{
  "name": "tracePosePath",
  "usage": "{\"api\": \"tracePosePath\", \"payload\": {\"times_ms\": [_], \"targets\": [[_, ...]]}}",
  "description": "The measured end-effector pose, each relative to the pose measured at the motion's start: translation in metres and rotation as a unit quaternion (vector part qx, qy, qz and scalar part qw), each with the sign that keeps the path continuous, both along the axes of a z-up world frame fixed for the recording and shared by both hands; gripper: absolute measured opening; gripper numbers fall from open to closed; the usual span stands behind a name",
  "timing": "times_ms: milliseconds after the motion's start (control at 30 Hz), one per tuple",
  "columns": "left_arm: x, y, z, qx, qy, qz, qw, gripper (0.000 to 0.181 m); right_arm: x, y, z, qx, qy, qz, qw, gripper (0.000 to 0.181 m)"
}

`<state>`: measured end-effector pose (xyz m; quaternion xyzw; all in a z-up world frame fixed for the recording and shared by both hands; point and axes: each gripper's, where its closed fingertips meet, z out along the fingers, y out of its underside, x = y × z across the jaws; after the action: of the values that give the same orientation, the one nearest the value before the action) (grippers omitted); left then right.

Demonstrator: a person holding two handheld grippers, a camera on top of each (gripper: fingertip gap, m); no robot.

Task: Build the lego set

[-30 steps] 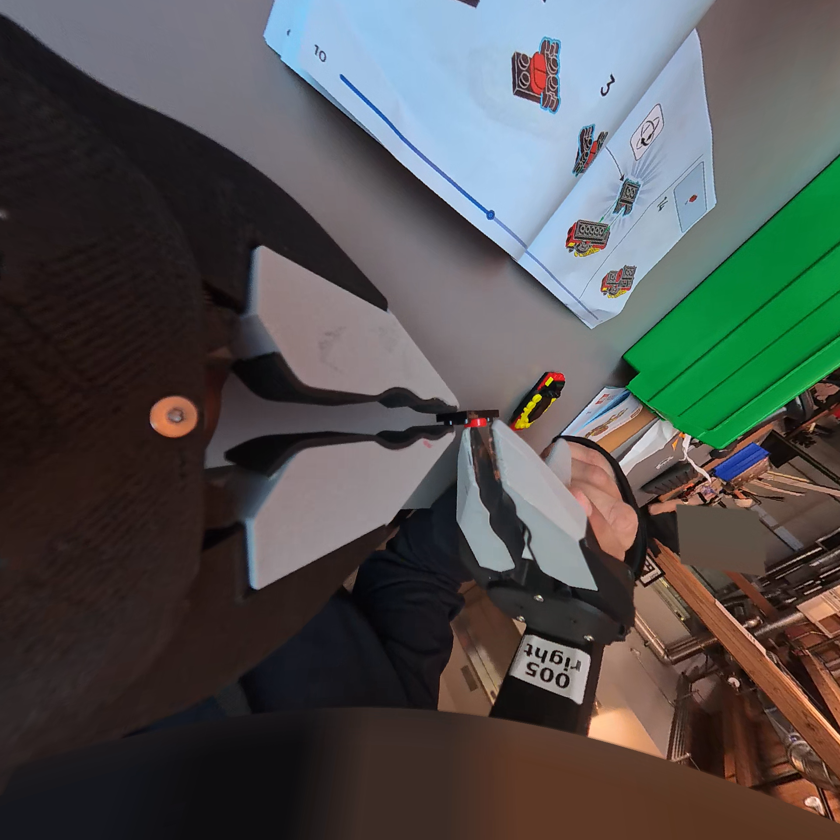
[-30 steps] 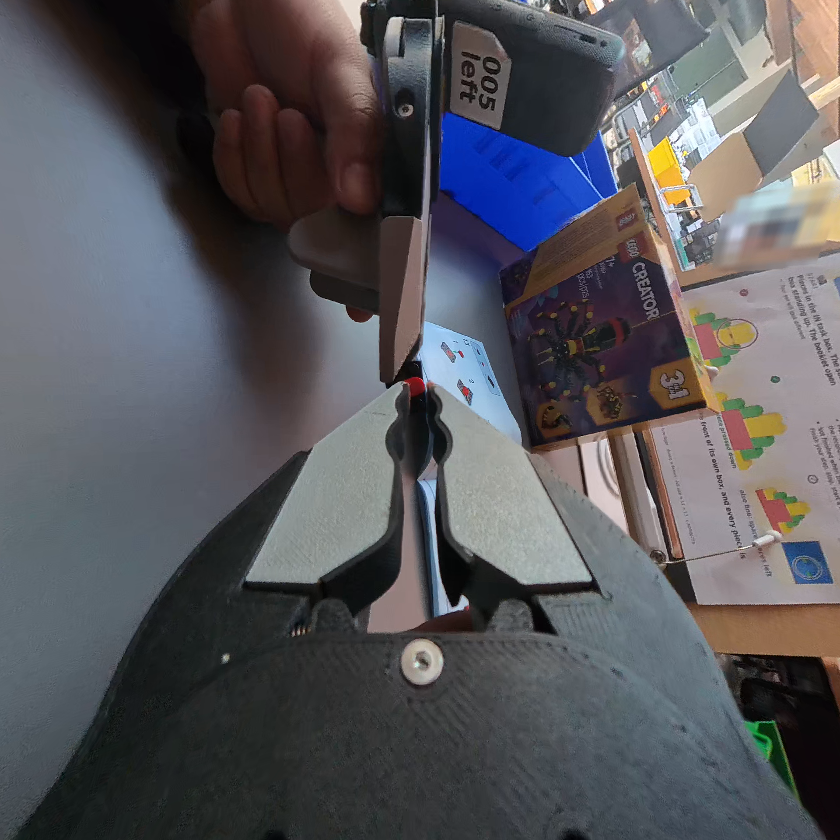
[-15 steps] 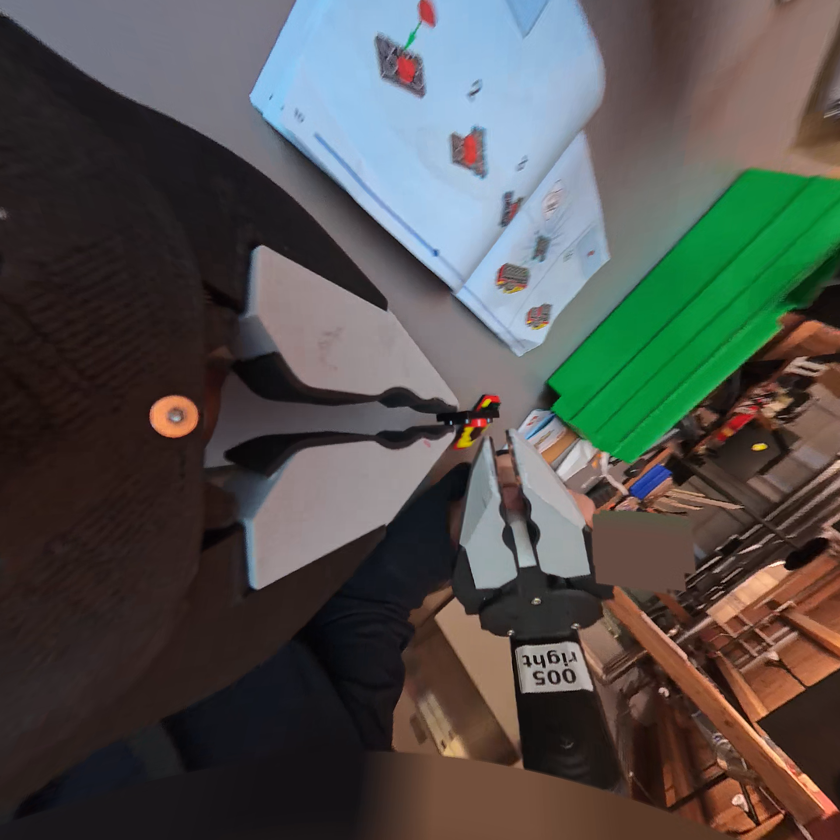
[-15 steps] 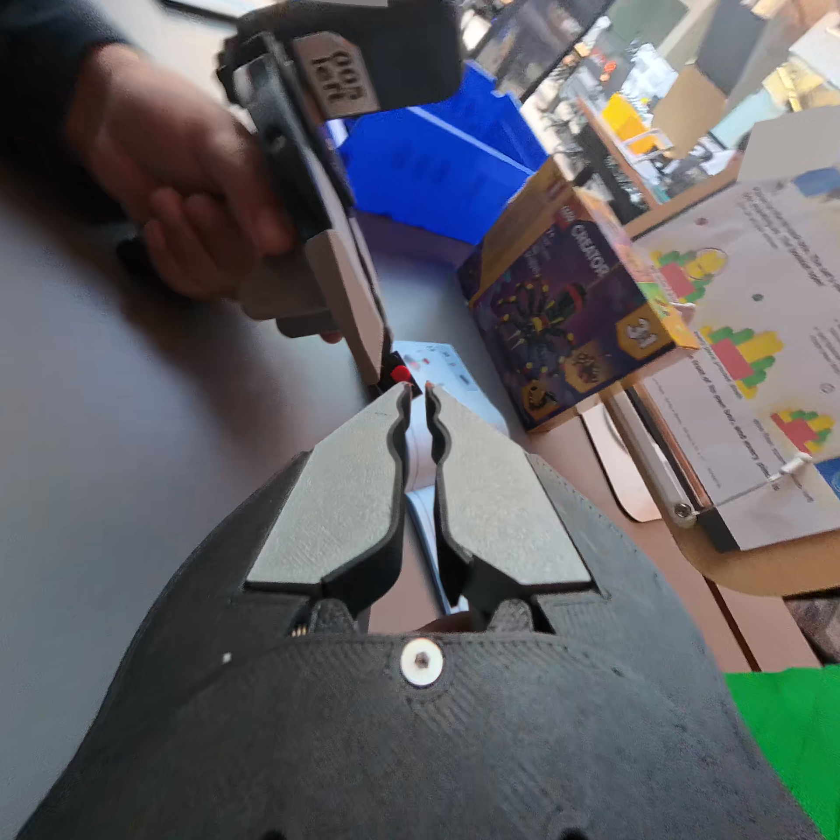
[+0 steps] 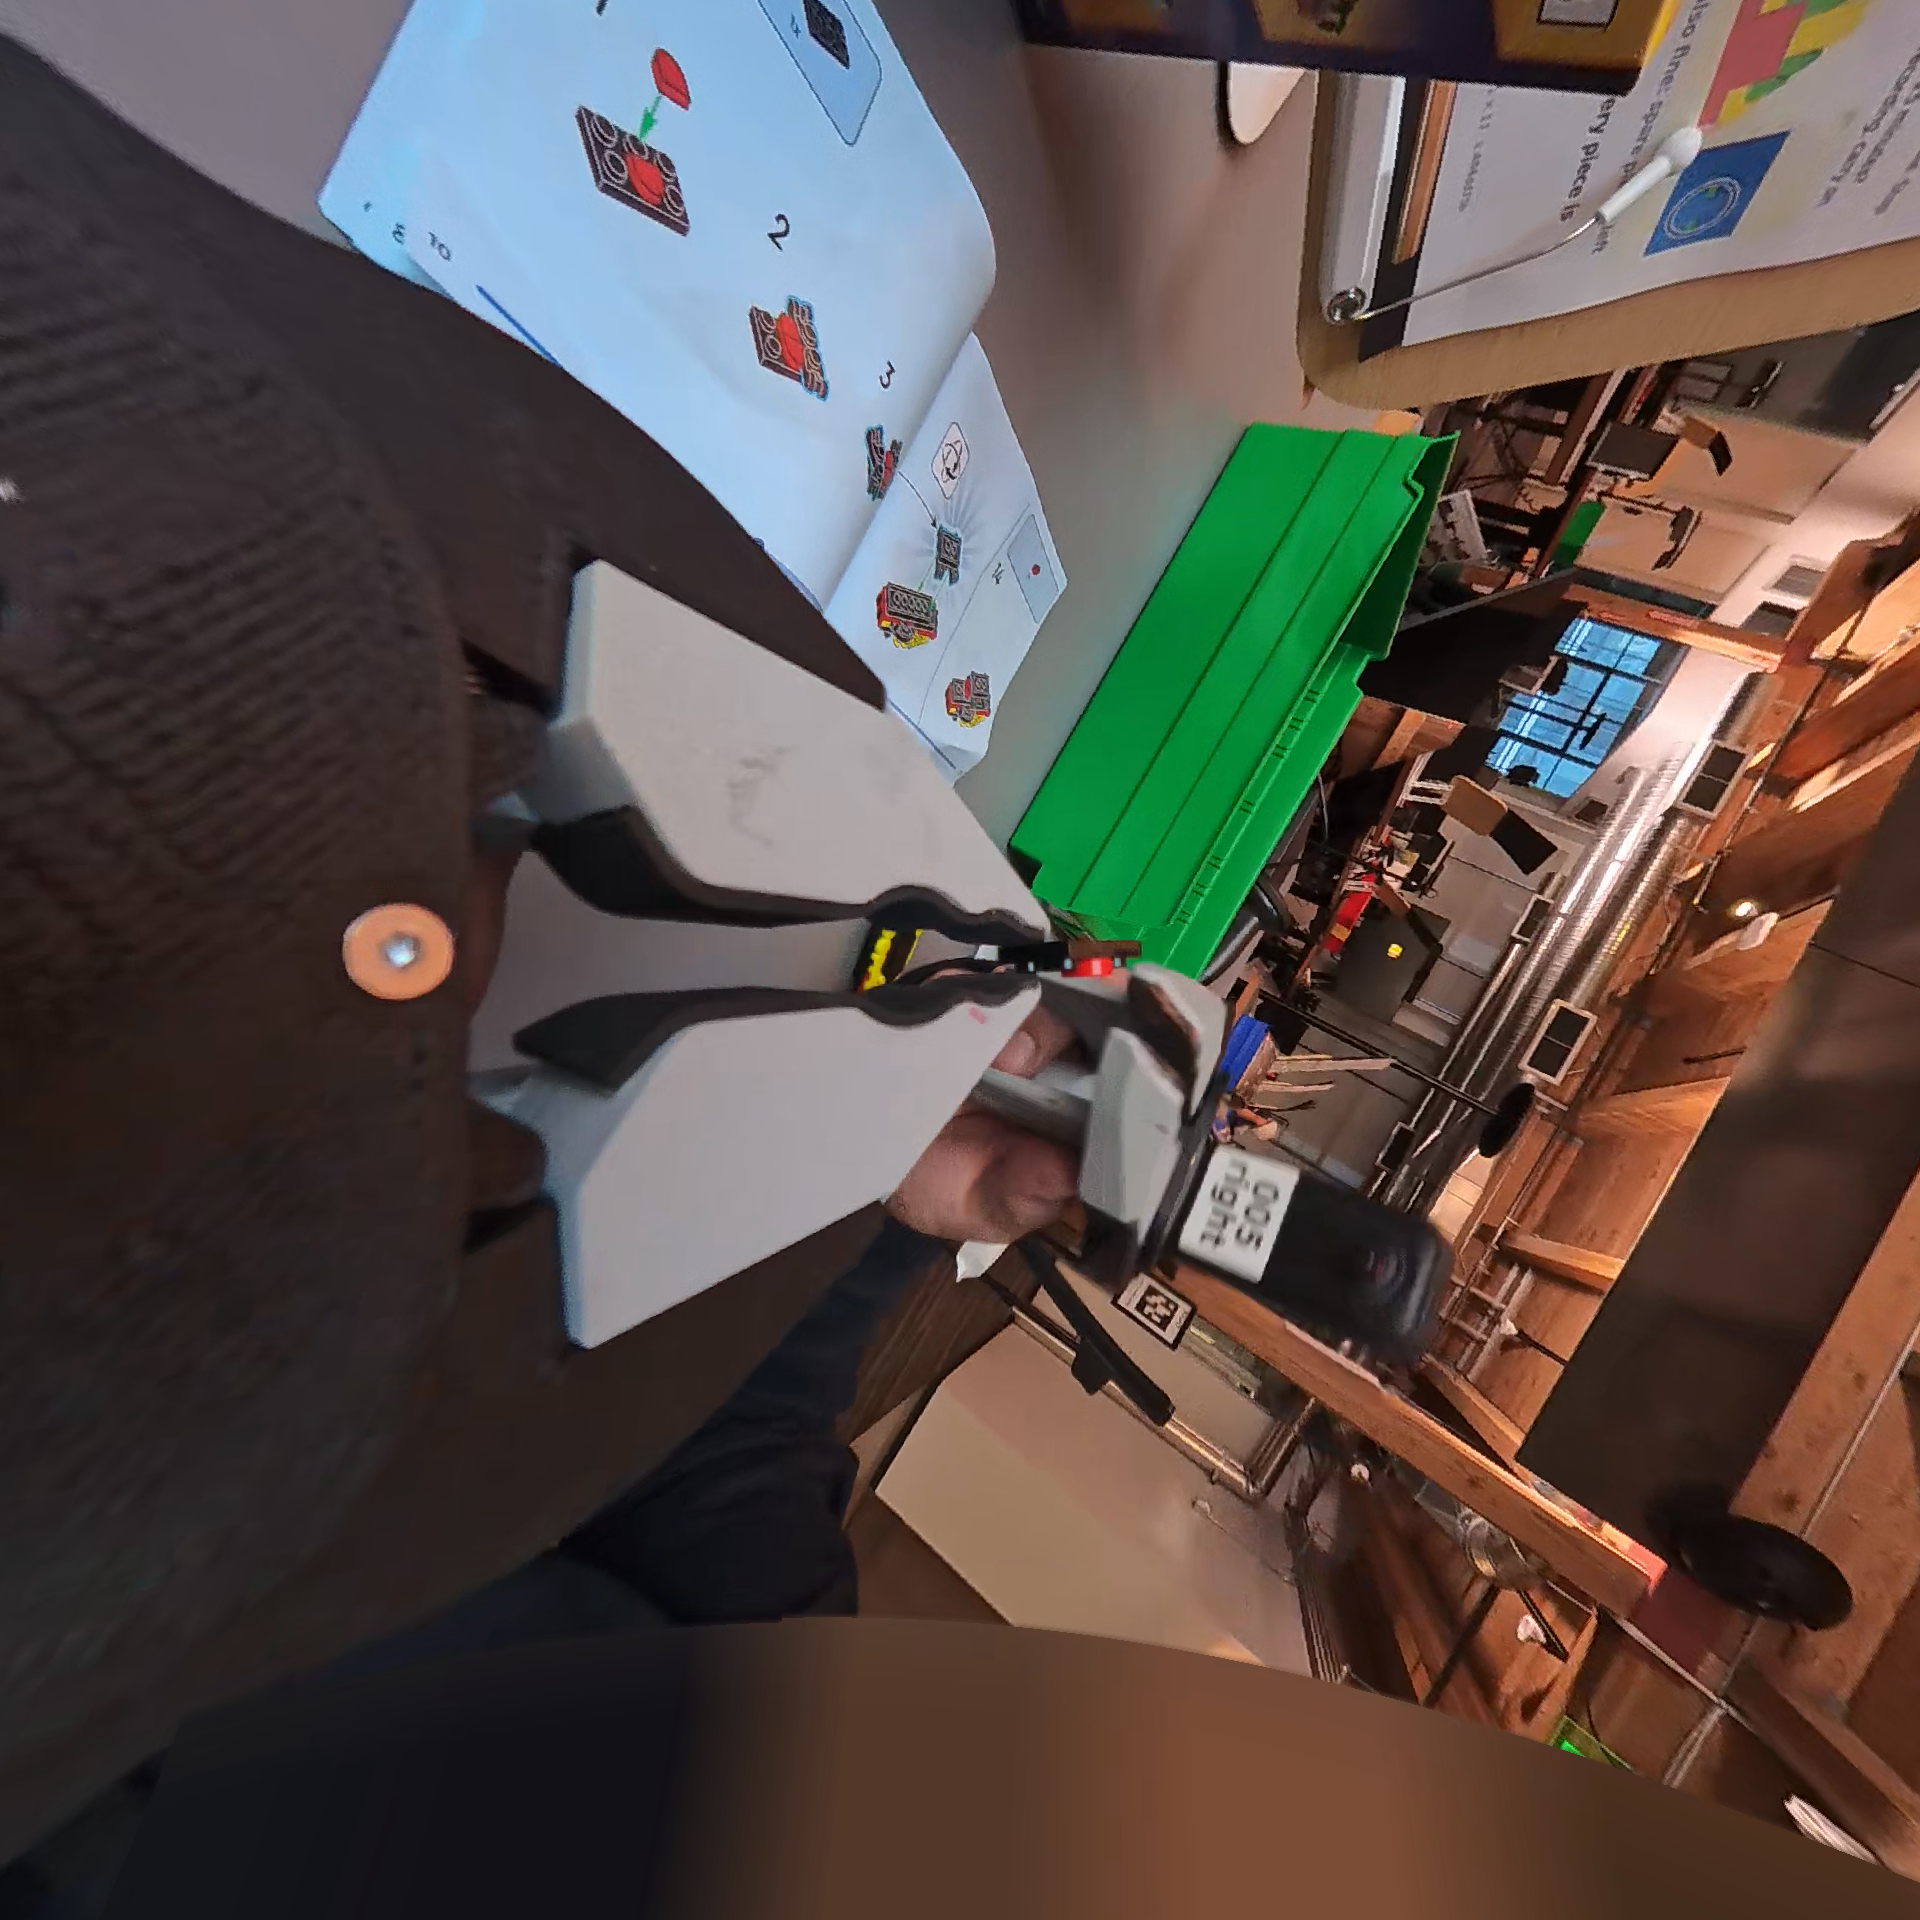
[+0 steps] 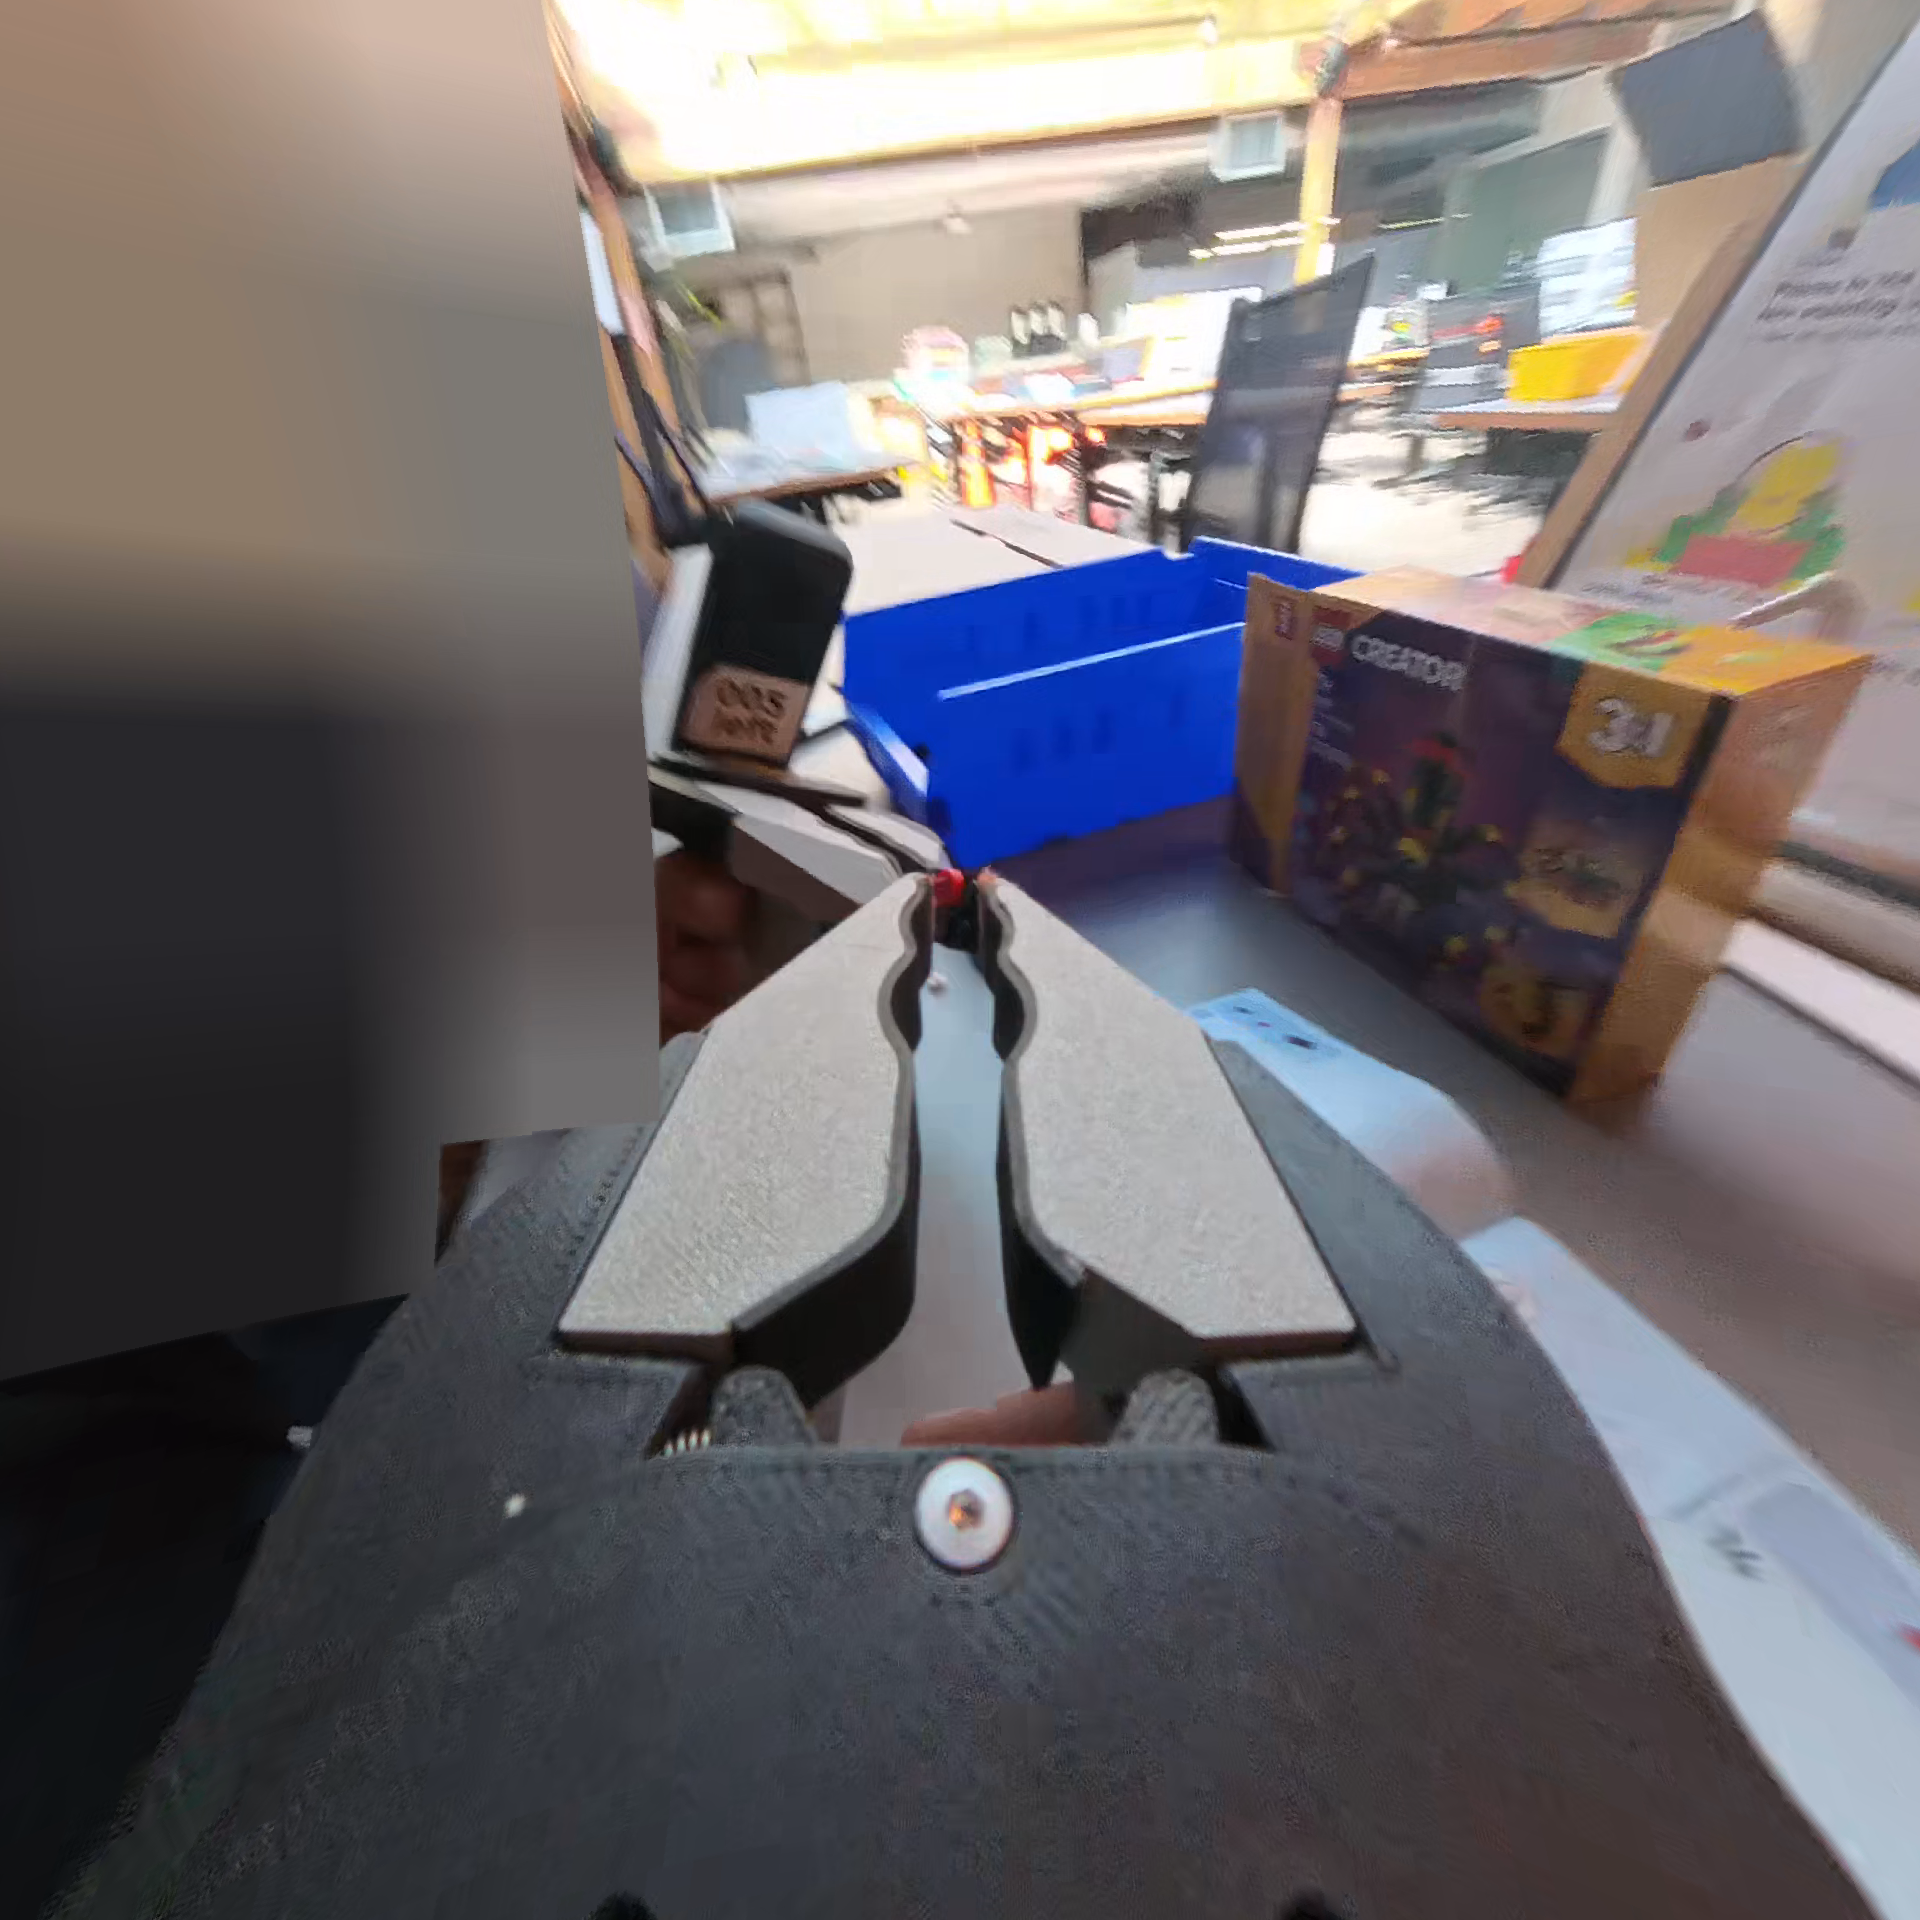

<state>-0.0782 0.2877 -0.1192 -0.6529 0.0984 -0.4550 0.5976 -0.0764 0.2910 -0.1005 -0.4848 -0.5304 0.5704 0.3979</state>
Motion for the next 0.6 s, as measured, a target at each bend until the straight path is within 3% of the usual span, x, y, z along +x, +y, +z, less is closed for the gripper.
{"api": "tracePosePath", "payload": {"times_ms": [67, 267, 600], "targets": [[0.001, -0.001, 0.002, 0.003, -0.006, -0.006, 1.0, 0.002, 0.002, 0.005, -0.001, -0.065, -0.007, 0.024, 0.998, 0.009], [0.008, -0.004, 0.004, 0.018, -0.003, -0.019, 1.0, 0.002, -0.001, -0.005, -0.009, -0.085, -0.026, 0.062, 0.994, 0.004], [0.008, -0.004, 0.008, 0.038, 0.004, -0.007, 0.999, 0.001, 0.0, -0.005, -0.003, -0.209, -0.001, 0.117, 0.971, 0.002]]}}
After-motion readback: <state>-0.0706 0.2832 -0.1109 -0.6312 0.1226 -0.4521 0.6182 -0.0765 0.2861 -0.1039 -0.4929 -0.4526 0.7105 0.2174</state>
